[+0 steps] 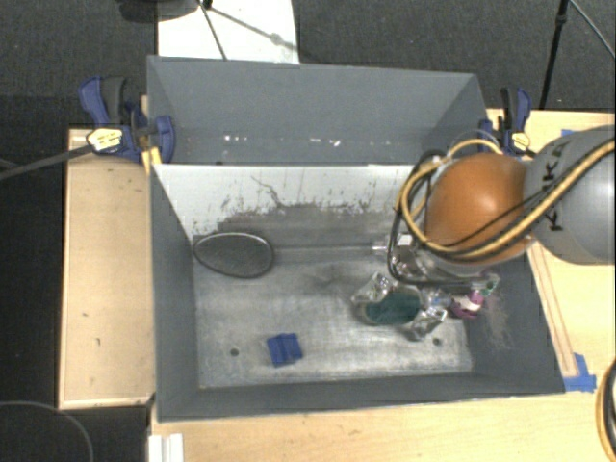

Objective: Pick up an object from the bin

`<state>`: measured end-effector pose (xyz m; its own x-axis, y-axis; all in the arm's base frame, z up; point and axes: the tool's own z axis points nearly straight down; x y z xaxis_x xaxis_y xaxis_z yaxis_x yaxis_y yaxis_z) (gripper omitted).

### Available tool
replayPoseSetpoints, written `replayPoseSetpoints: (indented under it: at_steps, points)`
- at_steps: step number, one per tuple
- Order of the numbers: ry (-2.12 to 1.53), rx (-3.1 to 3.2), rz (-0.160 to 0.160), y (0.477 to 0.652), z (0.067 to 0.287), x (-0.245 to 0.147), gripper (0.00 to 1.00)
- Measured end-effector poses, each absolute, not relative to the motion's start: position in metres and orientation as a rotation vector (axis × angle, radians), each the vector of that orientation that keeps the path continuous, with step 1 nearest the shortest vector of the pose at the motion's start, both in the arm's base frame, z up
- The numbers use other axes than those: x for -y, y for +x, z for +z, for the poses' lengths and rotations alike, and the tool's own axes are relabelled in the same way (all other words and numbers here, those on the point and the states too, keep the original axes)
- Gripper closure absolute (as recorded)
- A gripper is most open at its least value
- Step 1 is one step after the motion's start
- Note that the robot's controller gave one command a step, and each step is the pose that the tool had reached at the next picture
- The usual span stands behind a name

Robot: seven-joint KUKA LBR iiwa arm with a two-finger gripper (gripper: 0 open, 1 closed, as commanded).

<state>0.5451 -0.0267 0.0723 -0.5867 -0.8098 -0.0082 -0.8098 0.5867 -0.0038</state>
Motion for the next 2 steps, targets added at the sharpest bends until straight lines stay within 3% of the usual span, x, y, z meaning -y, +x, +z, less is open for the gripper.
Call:
replayPoseSetpoints:
  at_steps: [1,2]
  points:
    - [-1.422,-2.783,0.004,0.546,0.074,0.021,1.00]
    - [-2.094,-2.333,-0.004,0.553,0.218,-0.008,1.00]
